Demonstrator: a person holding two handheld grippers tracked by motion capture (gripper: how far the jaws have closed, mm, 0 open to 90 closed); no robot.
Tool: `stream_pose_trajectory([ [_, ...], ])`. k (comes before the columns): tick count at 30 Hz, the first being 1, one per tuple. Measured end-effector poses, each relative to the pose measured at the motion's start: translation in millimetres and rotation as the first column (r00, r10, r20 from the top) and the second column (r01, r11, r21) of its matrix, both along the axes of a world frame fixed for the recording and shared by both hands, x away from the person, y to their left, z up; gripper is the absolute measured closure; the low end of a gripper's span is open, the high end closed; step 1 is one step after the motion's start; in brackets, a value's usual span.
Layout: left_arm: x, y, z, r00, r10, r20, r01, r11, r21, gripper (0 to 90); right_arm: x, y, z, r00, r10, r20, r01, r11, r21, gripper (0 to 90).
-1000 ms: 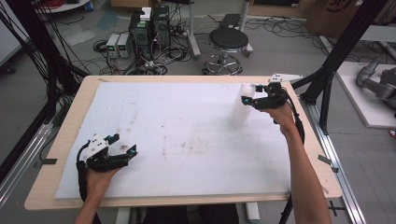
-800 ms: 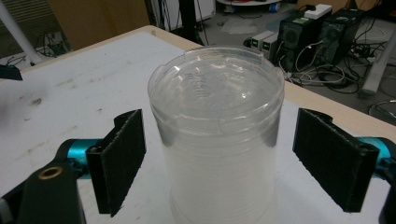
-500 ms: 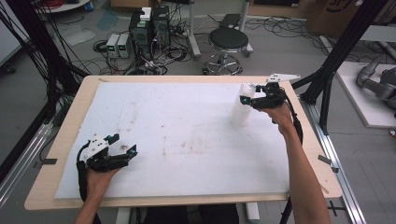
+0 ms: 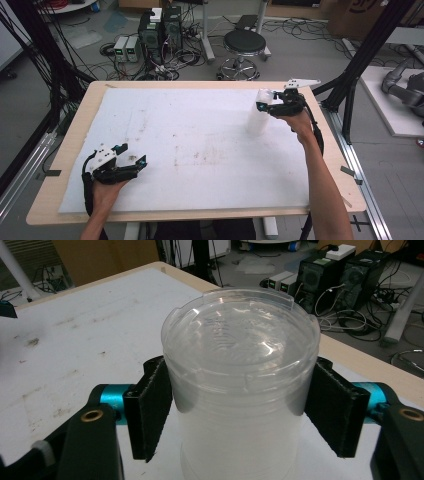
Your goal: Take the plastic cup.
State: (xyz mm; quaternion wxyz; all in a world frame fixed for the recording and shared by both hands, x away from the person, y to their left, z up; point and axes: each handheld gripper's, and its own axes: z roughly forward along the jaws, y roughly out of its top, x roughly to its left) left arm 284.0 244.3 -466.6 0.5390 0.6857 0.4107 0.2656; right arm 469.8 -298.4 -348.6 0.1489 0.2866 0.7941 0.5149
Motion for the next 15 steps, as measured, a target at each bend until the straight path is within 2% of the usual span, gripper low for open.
stream_pose_trajectory([
  [3,0.0,0.0,0.0,1.0,0.0,0.001,0.0,1.0,-0.002,15.7,-0.3,1.5,0.1,1.0,-0.004,0.005,0.004,1.0,-0.006,34.8],
  [15,0.1,-0.2,0.0,1.0,-0.001,0.0,0.001,1.0,-0.002,15.7,-1.4,2.0,1.4,0.9999,-0.007,0.014,0.007,1.0,-0.013,35.5],
])
